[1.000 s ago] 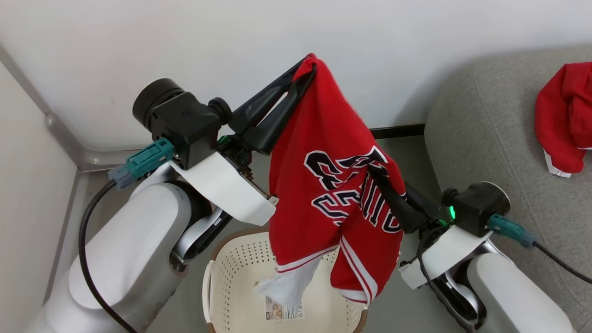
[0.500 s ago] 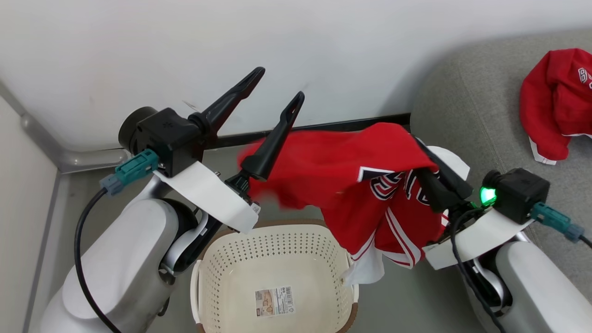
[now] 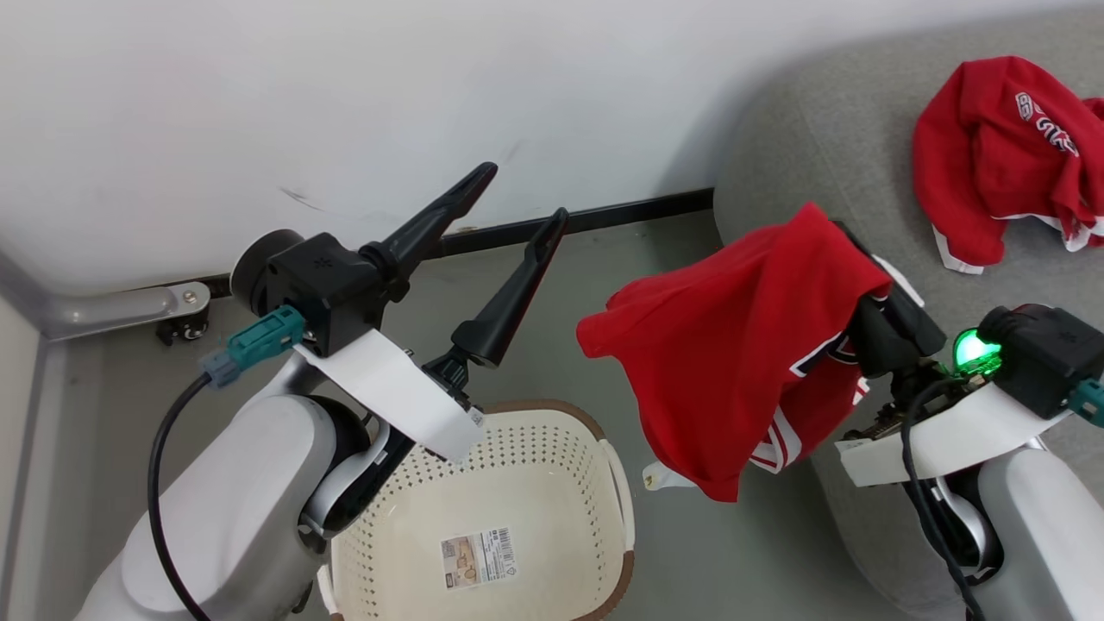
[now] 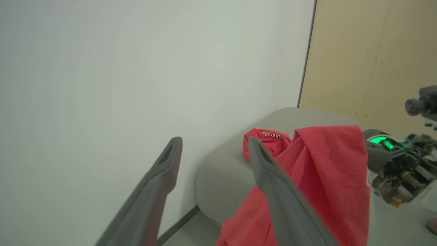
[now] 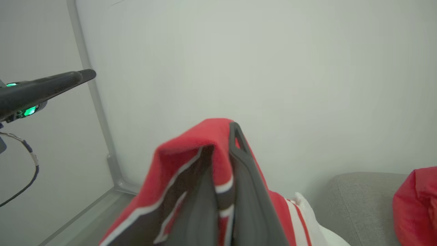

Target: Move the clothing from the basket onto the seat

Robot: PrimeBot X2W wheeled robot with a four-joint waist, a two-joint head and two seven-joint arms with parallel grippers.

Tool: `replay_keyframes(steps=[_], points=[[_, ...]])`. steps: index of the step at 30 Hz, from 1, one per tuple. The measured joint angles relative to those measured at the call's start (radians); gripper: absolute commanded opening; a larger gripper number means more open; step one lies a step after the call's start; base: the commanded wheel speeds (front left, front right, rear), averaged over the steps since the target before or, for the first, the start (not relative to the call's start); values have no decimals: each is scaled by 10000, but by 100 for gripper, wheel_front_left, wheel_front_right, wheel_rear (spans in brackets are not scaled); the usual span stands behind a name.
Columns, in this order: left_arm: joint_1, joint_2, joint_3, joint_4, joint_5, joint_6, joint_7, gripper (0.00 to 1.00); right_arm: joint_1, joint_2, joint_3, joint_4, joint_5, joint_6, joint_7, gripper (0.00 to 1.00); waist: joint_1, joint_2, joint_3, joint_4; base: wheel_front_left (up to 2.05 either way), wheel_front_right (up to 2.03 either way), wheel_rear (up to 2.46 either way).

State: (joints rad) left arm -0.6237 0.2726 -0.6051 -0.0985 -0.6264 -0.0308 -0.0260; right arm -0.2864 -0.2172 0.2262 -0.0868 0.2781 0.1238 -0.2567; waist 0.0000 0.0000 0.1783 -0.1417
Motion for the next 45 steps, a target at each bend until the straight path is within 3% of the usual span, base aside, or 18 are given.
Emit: replay_keyframes(steps=[18, 45], points=[[3, 63, -412, -25, -13, -349, 0, 100, 815, 295, -1227, -1080, -320, 0, 0, 0, 0, 0, 447, -1360, 0, 0, 0], [3, 523, -502, -316, 127, -334, 443, 100, 1639, 1032, -2040, -2000, -506, 0, 0, 0, 0, 0, 1349, -3480, 0, 0, 0]])
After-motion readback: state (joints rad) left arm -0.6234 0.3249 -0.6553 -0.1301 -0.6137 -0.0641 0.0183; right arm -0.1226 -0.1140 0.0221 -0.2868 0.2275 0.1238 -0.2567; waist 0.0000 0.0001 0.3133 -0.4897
